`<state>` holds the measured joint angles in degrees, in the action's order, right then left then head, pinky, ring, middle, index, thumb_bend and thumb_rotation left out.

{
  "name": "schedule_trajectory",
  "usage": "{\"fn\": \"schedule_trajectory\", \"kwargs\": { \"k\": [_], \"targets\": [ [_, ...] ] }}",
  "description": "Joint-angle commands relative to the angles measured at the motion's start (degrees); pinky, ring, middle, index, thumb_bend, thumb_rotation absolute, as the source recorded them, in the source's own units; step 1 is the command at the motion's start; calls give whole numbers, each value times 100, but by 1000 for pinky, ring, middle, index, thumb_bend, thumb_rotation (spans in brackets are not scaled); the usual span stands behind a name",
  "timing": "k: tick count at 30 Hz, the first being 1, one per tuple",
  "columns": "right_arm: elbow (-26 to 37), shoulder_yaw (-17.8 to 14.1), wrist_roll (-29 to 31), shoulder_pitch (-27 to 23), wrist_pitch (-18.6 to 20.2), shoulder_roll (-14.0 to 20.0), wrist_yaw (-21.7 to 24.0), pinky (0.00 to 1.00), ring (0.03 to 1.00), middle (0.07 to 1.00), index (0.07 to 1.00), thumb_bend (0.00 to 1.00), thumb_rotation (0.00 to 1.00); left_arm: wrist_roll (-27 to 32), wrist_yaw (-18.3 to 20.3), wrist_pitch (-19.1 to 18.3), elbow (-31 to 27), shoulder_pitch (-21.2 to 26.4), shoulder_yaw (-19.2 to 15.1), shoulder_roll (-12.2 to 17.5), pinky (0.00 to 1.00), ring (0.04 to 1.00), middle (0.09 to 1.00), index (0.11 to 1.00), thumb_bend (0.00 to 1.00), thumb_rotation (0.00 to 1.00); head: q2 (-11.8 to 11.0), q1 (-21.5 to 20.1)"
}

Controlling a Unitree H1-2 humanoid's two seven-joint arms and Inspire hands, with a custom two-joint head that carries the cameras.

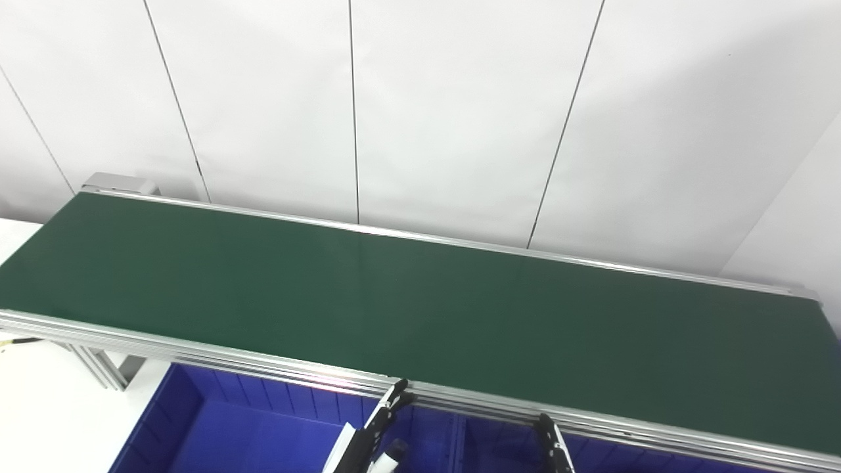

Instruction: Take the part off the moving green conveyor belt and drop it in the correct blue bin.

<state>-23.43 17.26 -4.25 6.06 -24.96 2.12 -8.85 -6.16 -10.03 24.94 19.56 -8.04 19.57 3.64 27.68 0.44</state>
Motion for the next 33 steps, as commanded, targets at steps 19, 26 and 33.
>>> {"fn": "schedule_trajectory", "kwargs": {
  "k": [19, 26, 33],
  "targets": [
    [381, 478, -402, -53, -197, -289, -586, 976, 982, 965, 963, 875, 1000, 860, 919, 198, -769, -205, -654, 11, 1000, 1000, 1000, 1000, 905, 1000, 946, -2117],
    [403, 538, -450, -100, -197, -359, -706, 995, 983, 968, 965, 870, 1000, 930, 1378, 198, -894, -263, -977, -93, 1000, 1000, 1000, 1000, 827, 1000, 1026, -1951],
    [665, 429, -278, 36, -196, -178, -513, 1000, 986, 977, 973, 871, 1000, 833, 1469, 197, -967, -307, -1057, -322, 970, 979, 992, 983, 827, 1000, 1162, -1384]
  ]
}}
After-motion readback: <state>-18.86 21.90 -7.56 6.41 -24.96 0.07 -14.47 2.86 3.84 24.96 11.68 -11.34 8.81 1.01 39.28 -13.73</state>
